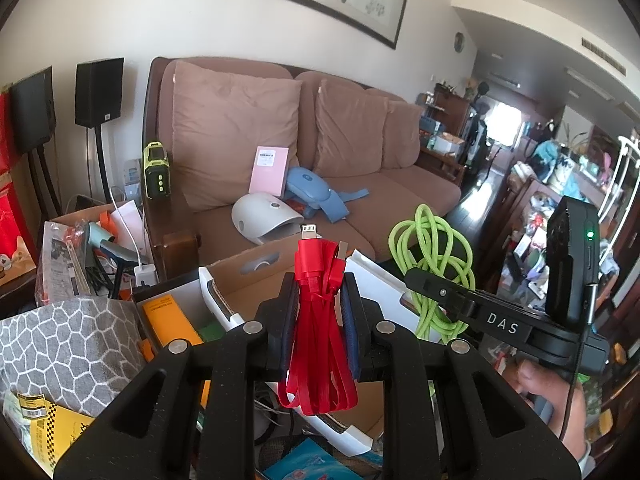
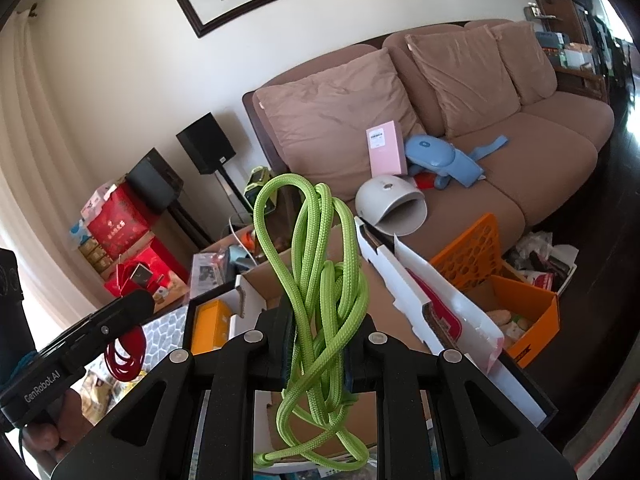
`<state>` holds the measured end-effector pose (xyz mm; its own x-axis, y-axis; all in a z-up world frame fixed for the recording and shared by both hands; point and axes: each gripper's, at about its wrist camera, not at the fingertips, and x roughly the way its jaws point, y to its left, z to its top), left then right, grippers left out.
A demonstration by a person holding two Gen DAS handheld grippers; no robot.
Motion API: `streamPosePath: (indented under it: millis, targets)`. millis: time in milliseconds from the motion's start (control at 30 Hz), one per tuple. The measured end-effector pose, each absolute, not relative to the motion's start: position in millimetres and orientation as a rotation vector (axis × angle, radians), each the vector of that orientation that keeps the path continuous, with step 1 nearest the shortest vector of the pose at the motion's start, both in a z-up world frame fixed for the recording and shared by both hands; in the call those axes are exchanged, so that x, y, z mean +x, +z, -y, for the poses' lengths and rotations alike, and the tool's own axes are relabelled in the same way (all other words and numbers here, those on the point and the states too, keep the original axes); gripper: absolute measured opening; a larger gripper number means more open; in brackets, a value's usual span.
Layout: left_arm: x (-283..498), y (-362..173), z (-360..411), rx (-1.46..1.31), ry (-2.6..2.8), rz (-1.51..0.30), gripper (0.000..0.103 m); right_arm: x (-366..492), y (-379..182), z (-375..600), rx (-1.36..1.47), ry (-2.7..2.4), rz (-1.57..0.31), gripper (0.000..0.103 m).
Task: Organize objects
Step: 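Lower the green rope into the cardboard box with the right tool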
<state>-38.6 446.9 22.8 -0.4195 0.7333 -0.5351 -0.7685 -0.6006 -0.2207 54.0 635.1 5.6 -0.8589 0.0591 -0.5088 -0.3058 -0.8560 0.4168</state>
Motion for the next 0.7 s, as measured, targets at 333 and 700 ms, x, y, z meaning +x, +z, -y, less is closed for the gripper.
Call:
streamPosePath:
  millis: [333,700]
  targets:
    - [-34.5,19.7,-452.0,-0.752,2.077,-0.083,0.019,57.1,4.5,-640.4,-0.724,2.748,-0.745,0.017]
    - [-34.7,19.1,-452.1,-0.755,2.077,-0.082,0.019,50.2,-4.6,-638.0,-0.794,2.744,-0.740,0.017]
